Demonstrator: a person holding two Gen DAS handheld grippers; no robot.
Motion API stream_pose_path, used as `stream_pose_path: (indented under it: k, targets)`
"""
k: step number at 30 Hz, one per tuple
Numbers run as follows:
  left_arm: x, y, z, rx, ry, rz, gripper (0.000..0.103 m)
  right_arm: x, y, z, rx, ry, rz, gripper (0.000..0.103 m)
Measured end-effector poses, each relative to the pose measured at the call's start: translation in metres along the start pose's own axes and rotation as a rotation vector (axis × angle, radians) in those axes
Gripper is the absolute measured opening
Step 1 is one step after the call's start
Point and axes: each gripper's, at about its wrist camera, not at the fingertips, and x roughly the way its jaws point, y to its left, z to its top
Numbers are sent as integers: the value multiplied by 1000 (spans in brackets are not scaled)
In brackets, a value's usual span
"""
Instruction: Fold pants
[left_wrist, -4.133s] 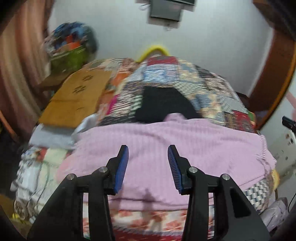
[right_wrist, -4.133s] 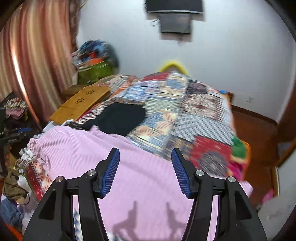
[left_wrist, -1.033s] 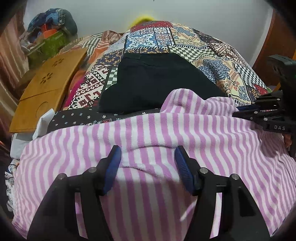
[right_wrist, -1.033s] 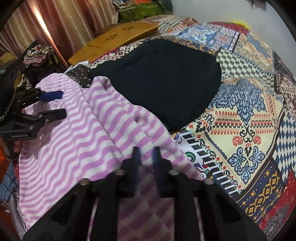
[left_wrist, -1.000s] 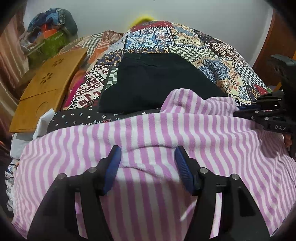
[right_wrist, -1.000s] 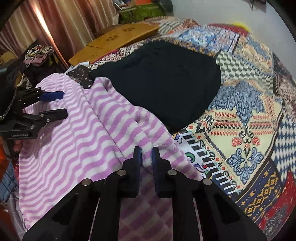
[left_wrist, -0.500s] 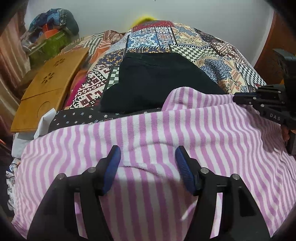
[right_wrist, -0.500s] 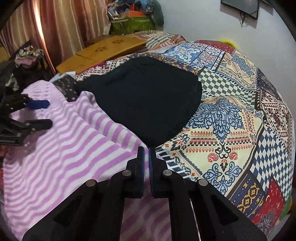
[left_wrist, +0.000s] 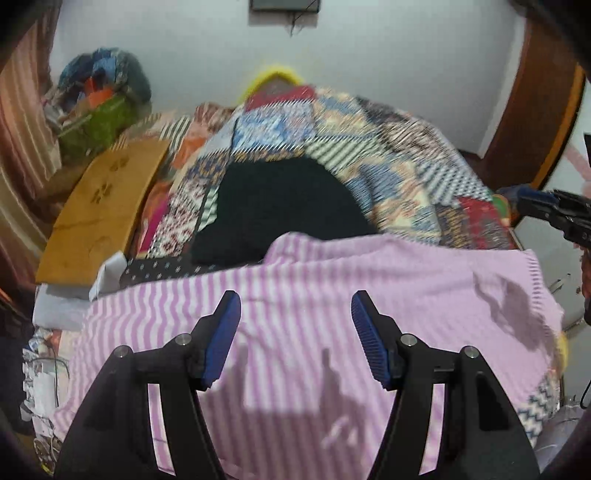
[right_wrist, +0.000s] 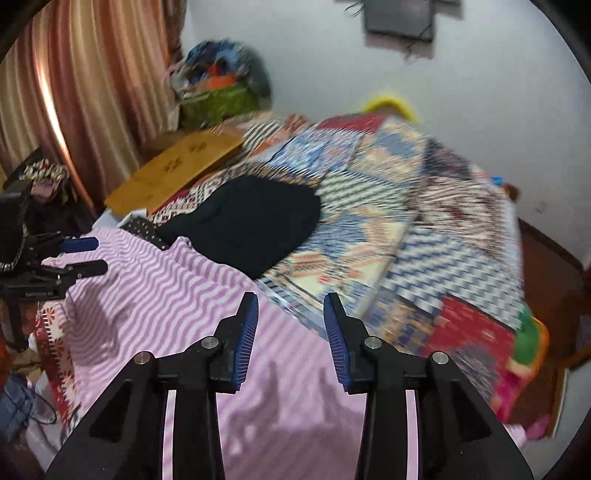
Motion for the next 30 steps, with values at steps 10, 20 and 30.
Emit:
stream_pose_path:
  k: [10,20,30]
  targets:
    - [-54,-99,10,96,-119,-101,64,-110,-36,-69,134,-109,-152,41]
    - [-47,-211,-2,235,-94,-215,66,-141,-64,-148,301,-99,-235,53]
    - [9,-308,-22,341,69,-315,66,-120,-98,-232,549,-4,-225,55]
